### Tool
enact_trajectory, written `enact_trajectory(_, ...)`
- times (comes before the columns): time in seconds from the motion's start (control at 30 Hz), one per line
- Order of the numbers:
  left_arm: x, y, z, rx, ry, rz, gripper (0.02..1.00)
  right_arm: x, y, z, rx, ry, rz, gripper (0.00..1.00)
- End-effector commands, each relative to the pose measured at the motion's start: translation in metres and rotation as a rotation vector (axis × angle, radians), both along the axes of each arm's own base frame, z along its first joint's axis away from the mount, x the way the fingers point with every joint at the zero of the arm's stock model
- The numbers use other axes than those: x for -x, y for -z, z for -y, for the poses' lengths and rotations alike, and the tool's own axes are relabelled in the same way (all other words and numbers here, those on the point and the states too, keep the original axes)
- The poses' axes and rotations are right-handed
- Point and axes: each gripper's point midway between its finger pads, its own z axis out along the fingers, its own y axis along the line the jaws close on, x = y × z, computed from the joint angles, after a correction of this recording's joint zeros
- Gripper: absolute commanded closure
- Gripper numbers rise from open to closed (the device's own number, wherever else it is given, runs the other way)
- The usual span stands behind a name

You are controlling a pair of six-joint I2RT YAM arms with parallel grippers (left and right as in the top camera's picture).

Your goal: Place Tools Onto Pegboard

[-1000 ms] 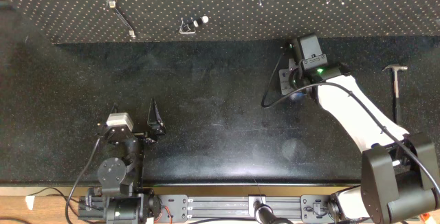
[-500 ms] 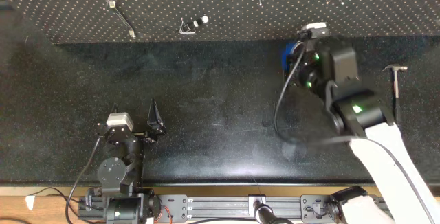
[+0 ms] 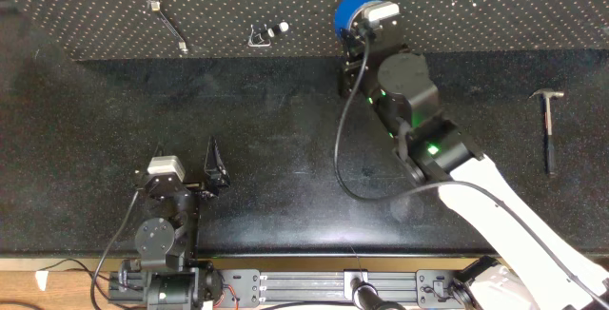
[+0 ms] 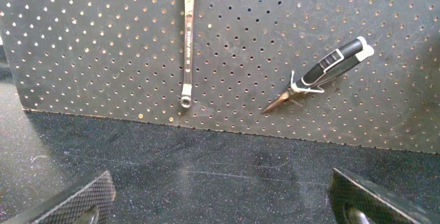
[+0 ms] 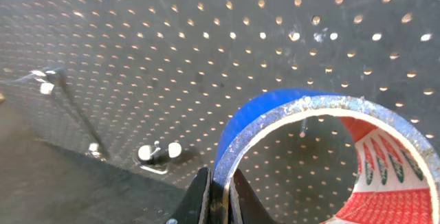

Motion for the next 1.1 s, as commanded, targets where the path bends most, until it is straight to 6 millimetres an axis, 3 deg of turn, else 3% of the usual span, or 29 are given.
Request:
enact_trajectory(0.03,0.0,0.012,0.001,-0.011,0.007,-0.027,0.023,-0.029,0.012,-0.005,0.052,0.06,0.063,0.925)
enact_trajectory(0.27,0.0,0.012,0.001,-0.011,0.007,-0.027,0.023,-0.054,0.036,0.0,0.102,0.139,0.086,0.925)
enact_trajectory(0.5,-0.001,0.012,0.001,-0.011,0.008,-0.027,0.023,-0.068,0.033,0.014,0.08,0.176,0.117,0.925)
enact_trajectory(0.8,0.0,0.012,0.001,-0.011,0.007,-0.027,0.023,-0.076,0.041,0.005,0.061,0.153,0.135,0.921)
enact_trajectory(0.87,0.0,0.012,0.001,-0.011,0.007,-0.027,0.023,-0.075,0.041,0.003,0.061,0.148,0.135,0.744)
enact_trajectory(0.9,0.0,0.012,0.001,-0.011,0.007,-0.027,0.023,-0.075,0.041,0.002,0.061,0.147,0.135,0.72)
enact_trajectory(1.1,0.0,0.012,0.001,-0.011,0.007,-0.027,0.023,-0.07,0.042,-0.009,0.056,0.084,0.126,0.709)
